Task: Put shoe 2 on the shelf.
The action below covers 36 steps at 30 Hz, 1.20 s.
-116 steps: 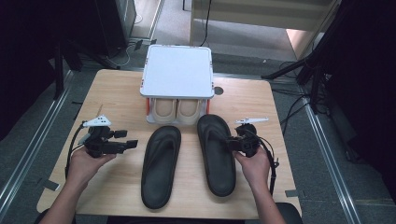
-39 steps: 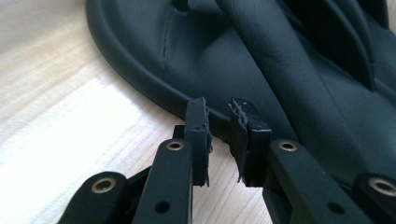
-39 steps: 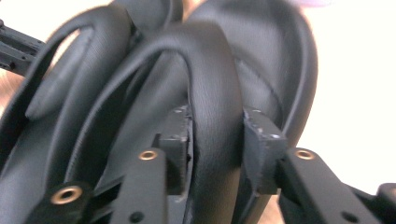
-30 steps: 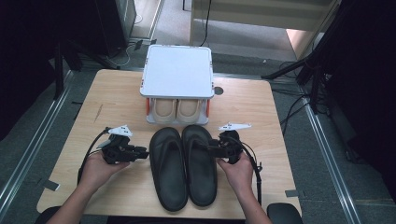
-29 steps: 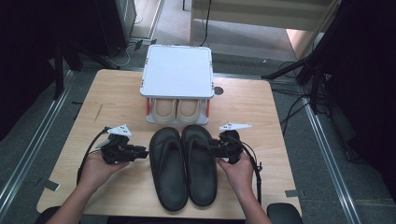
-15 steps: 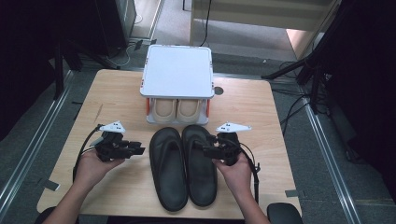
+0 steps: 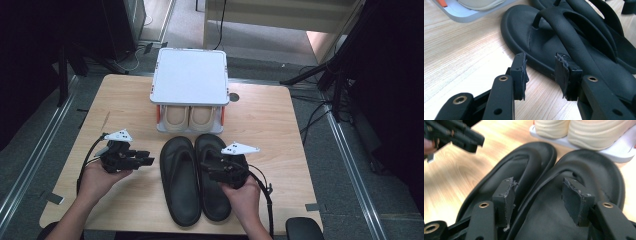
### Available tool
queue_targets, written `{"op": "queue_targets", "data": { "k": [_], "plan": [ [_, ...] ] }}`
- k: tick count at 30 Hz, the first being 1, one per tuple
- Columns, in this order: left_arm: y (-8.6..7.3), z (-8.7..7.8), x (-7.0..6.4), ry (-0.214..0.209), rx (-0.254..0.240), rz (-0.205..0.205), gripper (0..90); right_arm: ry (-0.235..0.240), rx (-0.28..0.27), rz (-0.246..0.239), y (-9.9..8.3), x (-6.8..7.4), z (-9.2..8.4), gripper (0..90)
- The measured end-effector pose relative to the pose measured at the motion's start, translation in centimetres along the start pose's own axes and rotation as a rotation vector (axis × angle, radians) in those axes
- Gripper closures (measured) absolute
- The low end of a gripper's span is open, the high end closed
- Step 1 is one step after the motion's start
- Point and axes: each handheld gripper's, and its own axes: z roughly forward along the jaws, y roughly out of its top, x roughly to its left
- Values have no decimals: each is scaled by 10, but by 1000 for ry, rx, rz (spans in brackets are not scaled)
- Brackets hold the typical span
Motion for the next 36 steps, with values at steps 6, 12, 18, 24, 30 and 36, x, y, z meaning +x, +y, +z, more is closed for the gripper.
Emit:
{"op": "queue_targets", "data": {
  "k": [6, 12, 18, 24, 30, 36],
  "plan": [
    [1, -1, 1, 26, 0, 7, 557, -17, 2, 28, -9, 9, 4, 433],
    [1, -4, 3, 26, -11, 3, 536, -29, 11, 45, -17, 18, 12, 416],
    [2, -4, 4, 23, -13, 1, 524, -56, 22, 42, -20, 28, 27, 414],
    [3, -7, 5, 29, -18, 7, 520, -119, 39, 41, -23, 34, 41, 453],
    [3, -13, 12, 41, -43, -11, 519, -155, 26, 75, -26, 37, 50, 512],
    [5, -13, 13, 37, -45, -12, 519, -169, 30, 95, -26, 38, 49, 556]
  ]
}}
